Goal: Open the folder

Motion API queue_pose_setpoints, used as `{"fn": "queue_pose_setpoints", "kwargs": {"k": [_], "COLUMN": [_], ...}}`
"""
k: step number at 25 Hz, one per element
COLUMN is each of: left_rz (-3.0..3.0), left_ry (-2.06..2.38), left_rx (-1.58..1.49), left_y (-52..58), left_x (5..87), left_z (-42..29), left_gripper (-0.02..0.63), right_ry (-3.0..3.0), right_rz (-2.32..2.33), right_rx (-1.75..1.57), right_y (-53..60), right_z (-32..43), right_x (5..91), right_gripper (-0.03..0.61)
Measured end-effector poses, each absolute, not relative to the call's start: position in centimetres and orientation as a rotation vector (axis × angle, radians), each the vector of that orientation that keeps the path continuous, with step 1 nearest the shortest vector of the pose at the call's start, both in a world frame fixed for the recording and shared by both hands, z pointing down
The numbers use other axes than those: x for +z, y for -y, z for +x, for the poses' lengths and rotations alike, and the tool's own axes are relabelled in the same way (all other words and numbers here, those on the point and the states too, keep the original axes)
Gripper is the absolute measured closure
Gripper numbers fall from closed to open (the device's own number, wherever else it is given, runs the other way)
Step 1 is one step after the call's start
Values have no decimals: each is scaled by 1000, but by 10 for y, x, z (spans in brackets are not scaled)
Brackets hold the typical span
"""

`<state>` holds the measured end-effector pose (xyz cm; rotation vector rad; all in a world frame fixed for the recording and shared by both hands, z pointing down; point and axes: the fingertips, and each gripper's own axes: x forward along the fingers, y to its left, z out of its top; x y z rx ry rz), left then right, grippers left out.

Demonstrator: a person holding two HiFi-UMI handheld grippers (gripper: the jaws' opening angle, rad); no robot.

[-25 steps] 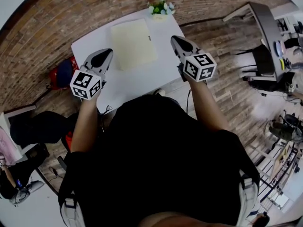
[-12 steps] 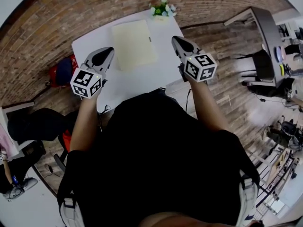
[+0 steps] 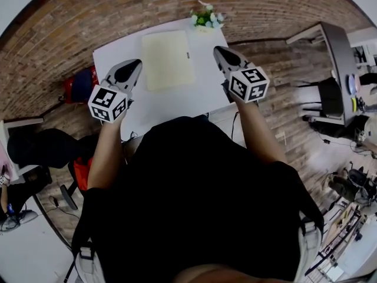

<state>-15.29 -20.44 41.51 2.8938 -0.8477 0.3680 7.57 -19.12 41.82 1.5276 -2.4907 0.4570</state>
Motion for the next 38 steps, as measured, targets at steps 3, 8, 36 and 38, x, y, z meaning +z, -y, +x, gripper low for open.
{"fn": "queue_pose_setpoints", "kwargs": {"k": [3, 8, 36, 38], "left_rz": [2879, 2846, 2716, 2708], "left_ry": [878, 946, 1131, 1136], "left_rx": [371, 364, 414, 416], "left_y": [204, 205, 202, 201], "left_x": [416, 419, 447, 450], "left_z": [-144, -133, -81, -77], "left_gripper": [595, 595, 595, 595], "right_ry": [2503, 2524, 2575, 2573], "right_rz": [1501, 1439, 1179, 1165], "right_rx": [456, 461, 496, 496], "right_y": [198, 207, 230, 230], "right_z": [86, 98, 136, 139], "right_x": [417, 422, 462, 466], "right_gripper": [551, 551, 551, 551]}}
